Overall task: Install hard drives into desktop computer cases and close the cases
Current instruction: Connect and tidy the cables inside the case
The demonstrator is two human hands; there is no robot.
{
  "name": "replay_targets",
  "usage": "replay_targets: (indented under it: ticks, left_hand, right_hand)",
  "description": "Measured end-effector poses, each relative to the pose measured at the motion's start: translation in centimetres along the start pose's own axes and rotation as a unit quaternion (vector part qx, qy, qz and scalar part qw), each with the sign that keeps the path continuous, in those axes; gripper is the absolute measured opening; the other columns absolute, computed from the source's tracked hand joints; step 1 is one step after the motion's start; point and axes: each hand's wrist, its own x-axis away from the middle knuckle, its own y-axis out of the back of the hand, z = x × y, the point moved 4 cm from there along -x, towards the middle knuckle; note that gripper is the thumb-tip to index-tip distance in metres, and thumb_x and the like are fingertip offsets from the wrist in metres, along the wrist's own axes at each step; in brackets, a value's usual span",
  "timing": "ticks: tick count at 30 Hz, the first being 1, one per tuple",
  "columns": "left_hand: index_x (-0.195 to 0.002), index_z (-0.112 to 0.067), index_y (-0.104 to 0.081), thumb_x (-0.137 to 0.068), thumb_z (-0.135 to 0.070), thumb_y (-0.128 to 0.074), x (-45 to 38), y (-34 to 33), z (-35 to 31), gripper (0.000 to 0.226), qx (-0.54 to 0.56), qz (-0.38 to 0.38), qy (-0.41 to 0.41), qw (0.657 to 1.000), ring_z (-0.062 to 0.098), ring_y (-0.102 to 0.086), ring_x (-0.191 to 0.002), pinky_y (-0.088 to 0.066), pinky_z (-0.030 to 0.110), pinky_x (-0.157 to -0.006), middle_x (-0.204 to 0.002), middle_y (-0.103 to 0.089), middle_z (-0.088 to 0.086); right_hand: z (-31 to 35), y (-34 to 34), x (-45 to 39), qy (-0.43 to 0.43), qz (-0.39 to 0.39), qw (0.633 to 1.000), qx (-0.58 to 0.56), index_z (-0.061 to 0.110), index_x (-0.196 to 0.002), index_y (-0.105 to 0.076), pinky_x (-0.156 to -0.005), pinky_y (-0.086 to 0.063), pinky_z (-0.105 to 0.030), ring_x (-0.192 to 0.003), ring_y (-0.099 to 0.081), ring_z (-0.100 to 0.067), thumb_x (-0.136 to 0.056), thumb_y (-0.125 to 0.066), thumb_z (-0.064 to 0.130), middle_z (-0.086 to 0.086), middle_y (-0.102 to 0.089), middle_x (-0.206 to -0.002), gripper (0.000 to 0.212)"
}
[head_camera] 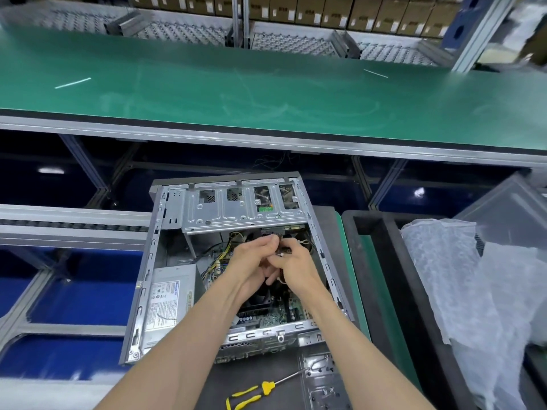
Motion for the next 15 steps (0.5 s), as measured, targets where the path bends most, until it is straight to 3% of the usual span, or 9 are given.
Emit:
replay_targets:
  ticks: [1,3,7,10,12,15]
  left_hand:
    - [-0.107,0.005,-0.068,-0.087,-0.016,-0.070,-0.1,-0.4,0.2,0.029,0.008,0.015,0.012,1.000,0.016,-0.047,-0.040,-0.038,0.024,-0.035,-0.064,-0.062,0.012]
    - [-0.106,0.004,-0.067,-0.100,-0.013,-0.057,0.0,-0.8,0.7,0.021,0.013,0.029,0.036,0.999,0.017,-0.037,-0.034,-0.036,0.024,-0.033,-0.061,-0.060,0.011]
    - [-0.109,0.007,-0.066,-0.101,-0.013,-0.054,-0.6,-1.2,1.0,0.025,-0.023,0.007,0.051,0.998,0.021,-0.034,-0.040,-0.033,0.027,-0.034,-0.059,-0.056,0.010]
    - [-0.102,0.006,-0.067,-0.100,-0.016,-0.054,-1.3,-1.6,1.2,0.026,-0.061,-0.043,0.045,0.996,0.021,-0.034,-0.042,-0.028,0.029,-0.038,-0.068,-0.056,0.014]
    - [-0.095,0.001,-0.067,-0.100,-0.016,-0.054,-1.6,-1.9,1.5,0.023,-0.092,-0.085,0.031,0.992,0.019,-0.036,-0.039,-0.027,0.027,-0.038,-0.076,-0.062,0.017]
    - [-0.093,-0.003,-0.068,-0.100,-0.014,-0.057,-1.9,-2.0,2.0,0.017,-0.099,-0.137,-0.002,0.986,0.015,-0.043,-0.034,-0.028,0.019,-0.033,-0.066,-0.064,0.012]
  right_hand:
    - [-0.2,0.2,-0.1,-0.013,-0.003,1.000,-0.003,0.026,-0.121,-0.047,-0.071,-0.052,-0.020,-0.057,-0.065,-0.022,-0.095,-0.055,0.012,-0.009,-0.070,-0.063,0.031]
    - [-0.6,0.2,-0.3,-0.024,-0.003,1.000,0.012,0.021,-0.123,-0.045,-0.081,-0.054,-0.033,-0.050,-0.059,-0.020,-0.093,-0.053,0.011,-0.012,-0.069,-0.064,0.033]
    - [-0.6,0.4,-0.6,-0.030,-0.028,0.999,0.007,0.016,-0.108,-0.052,-0.069,-0.053,-0.041,-0.042,-0.047,-0.019,-0.091,-0.050,0.017,-0.008,-0.063,-0.059,0.018]
    - [-0.5,0.7,-0.9,-0.038,-0.071,0.997,0.022,0.013,-0.095,-0.053,-0.054,-0.047,-0.031,-0.041,-0.047,-0.020,-0.096,-0.047,0.027,-0.010,-0.062,-0.060,0.015]
    - [-0.7,0.9,-1.2,-0.051,-0.106,0.992,0.037,0.012,-0.083,-0.045,-0.045,-0.038,-0.025,-0.040,-0.047,-0.019,-0.096,-0.048,0.025,-0.010,-0.060,-0.062,0.019]
    - [-1.4,1.0,-1.7,-0.064,-0.127,0.989,0.041,0.017,-0.078,-0.042,-0.057,-0.040,-0.030,-0.060,-0.050,-0.017,-0.097,-0.047,0.022,-0.003,-0.057,-0.072,0.020]
